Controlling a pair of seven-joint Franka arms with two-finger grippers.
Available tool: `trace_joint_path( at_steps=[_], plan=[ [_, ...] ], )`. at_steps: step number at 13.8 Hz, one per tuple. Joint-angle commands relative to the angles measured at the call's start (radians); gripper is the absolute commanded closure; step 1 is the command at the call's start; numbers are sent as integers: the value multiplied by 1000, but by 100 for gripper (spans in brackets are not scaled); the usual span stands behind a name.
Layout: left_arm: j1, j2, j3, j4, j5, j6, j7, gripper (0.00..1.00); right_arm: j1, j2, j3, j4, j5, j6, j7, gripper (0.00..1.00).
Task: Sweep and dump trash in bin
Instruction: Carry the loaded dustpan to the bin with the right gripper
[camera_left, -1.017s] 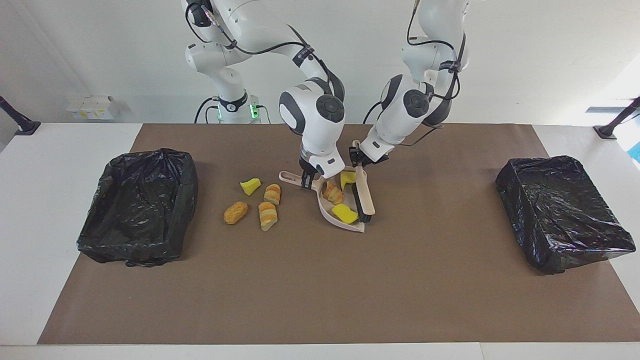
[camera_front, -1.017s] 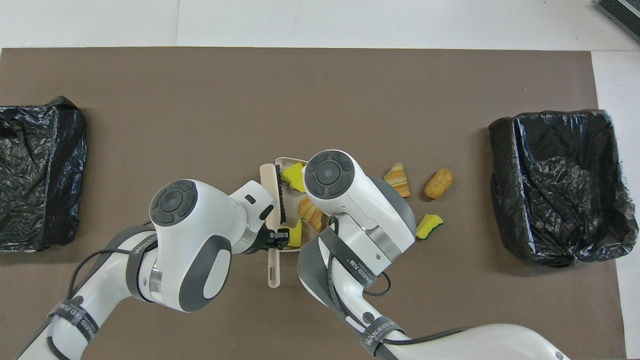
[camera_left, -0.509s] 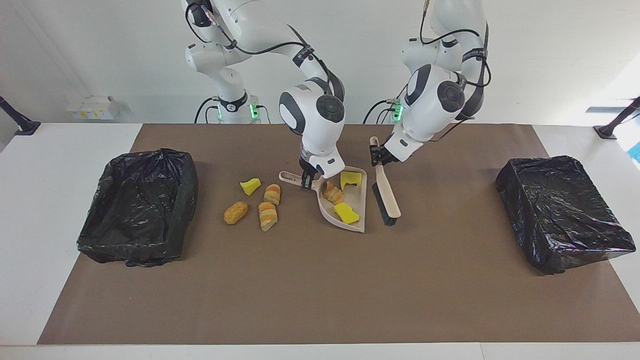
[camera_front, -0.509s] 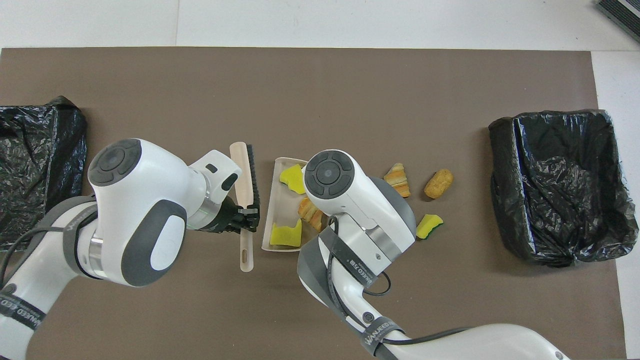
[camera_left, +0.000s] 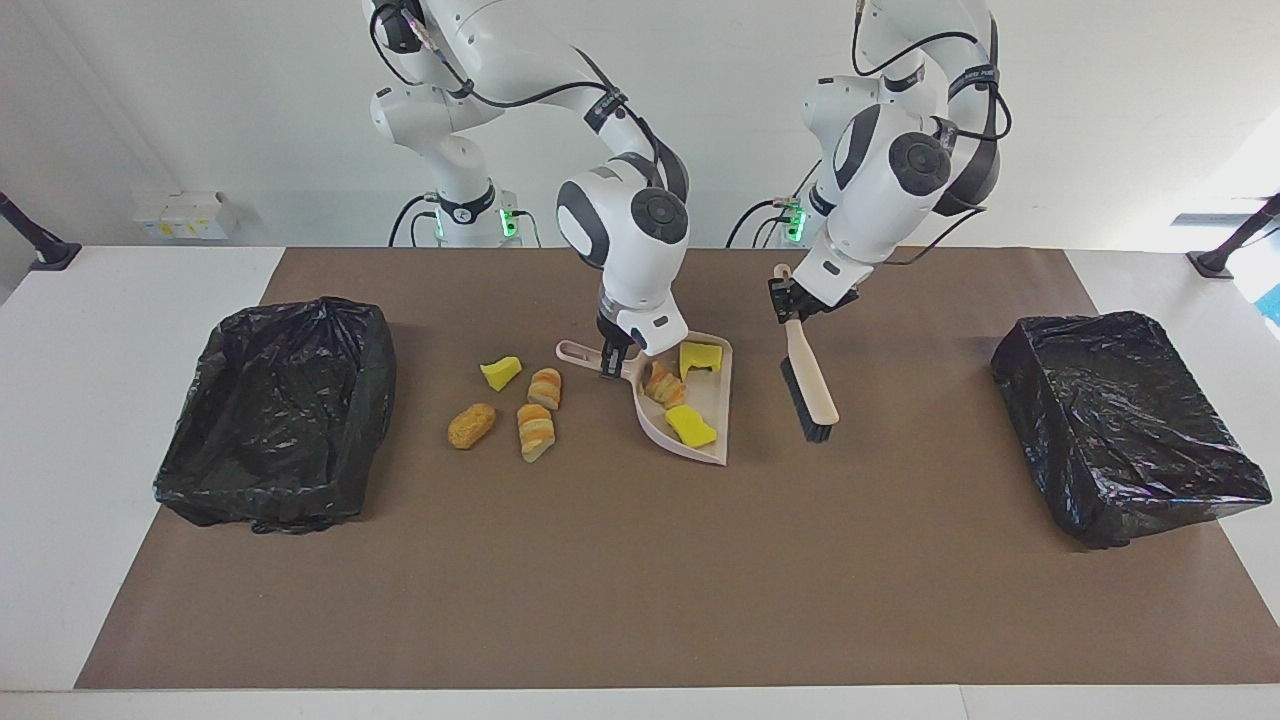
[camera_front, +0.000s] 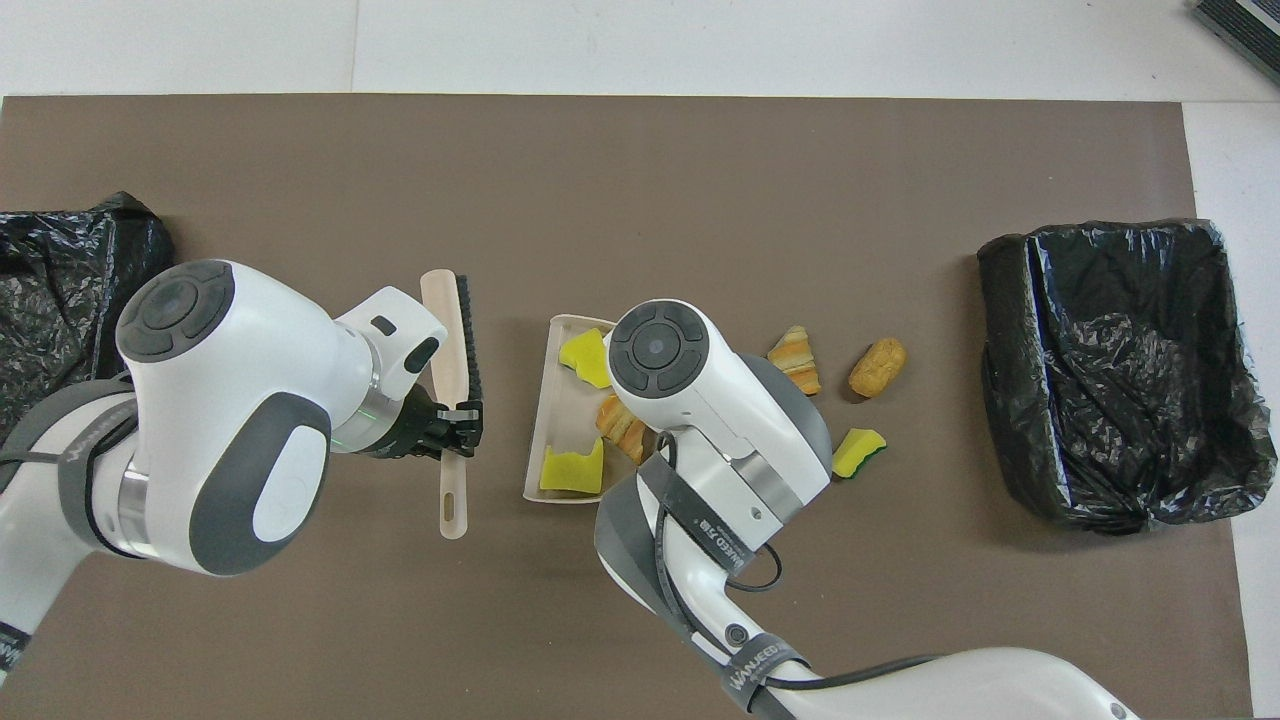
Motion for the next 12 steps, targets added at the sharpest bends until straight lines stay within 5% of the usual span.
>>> trace_joint_path(
  at_steps=[1,4,12],
  plan=[
    [6,-41,-6,-38,19,-9,-14,100,-61,-86,6,-8,15,-47,-41,100],
    [-20,-84,-14,-105,21,3,-48,100,-147,-162,6,16,16,-150,-76,100],
    [-382,-98,-17,-248,19,120,-379,100,-567,-265,-6,103,53,-262,-398,100]
  ],
)
